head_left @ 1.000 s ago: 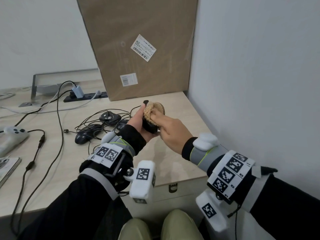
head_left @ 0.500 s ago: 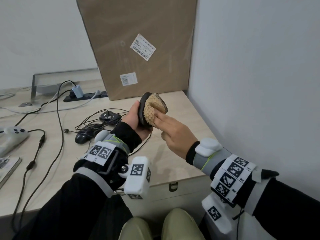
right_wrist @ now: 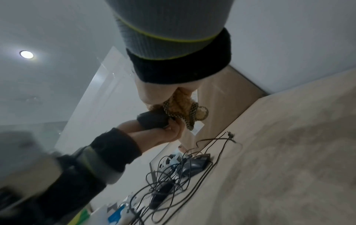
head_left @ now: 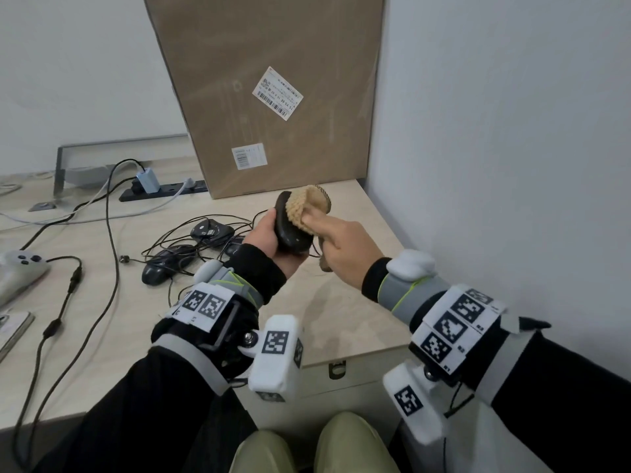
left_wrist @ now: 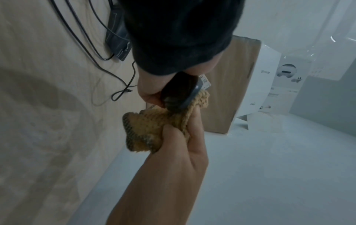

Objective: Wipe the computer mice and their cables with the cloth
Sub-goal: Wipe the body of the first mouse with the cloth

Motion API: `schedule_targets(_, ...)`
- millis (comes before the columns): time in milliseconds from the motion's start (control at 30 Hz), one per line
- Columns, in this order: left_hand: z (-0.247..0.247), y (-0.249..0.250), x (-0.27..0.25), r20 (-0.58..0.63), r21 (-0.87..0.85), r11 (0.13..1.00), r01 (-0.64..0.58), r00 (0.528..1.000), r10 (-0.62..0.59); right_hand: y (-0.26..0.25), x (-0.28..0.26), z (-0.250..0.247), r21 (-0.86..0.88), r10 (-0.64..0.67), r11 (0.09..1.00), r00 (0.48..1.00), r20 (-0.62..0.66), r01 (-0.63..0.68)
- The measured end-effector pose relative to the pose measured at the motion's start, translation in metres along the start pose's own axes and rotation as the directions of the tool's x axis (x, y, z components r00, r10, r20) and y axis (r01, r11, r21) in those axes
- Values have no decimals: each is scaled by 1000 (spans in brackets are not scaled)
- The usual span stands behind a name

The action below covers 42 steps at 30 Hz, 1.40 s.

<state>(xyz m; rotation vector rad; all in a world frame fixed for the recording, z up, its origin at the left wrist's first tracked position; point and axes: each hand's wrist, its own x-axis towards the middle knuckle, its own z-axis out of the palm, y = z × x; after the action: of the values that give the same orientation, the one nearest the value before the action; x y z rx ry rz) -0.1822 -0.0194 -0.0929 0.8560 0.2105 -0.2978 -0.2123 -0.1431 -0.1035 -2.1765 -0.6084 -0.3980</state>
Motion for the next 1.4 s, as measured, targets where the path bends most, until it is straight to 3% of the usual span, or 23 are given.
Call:
schedule_targets(200,-13,18,5,21,15,999,-31,999,30,-4,-18,13,-218,-282,924,944,170,315)
schedule_targets(267,-12,18,2,60,20,999,-32,998,31,0,-19,14,-270,-314,896,933,176,353)
schedule_targets(433,-8,2,-5,83,63,997,49,995,-55,11,3,-3,-166,-77,983,997,2,77)
schedule_targets(633,-8,-7,-5,109,91,992,90,989,-100,-1,10,-26,9,163,987,987,-12,-163)
schedule_targets(733,-3,-6,-4,82,52,995,81,993,-85,1,8,-20,-33,86,996,996,-23,-87)
schedule_targets(867,-3,2,2,19,-38,999,-27,999,28,-2,-6,1,-94,-84,992,996,26,86)
schedule_targets(1033,-15,10,0,14,34,999,-34,999,34,-3,-18,15,-187,-213,955,972,104,229)
schedule_targets(1233,-7,12,-8,37,170,985,-15,999,9,5,-16,15,-234,-169,954,980,103,189)
schedule_targets(1300,-8,9,-7,-7,185,982,-24,1000,26,7,-16,16,-237,-181,951,980,86,197)
schedule_targets(1400,-13,0,-3,-86,155,988,0,996,14,4,-8,10,-66,-35,997,999,-9,34)
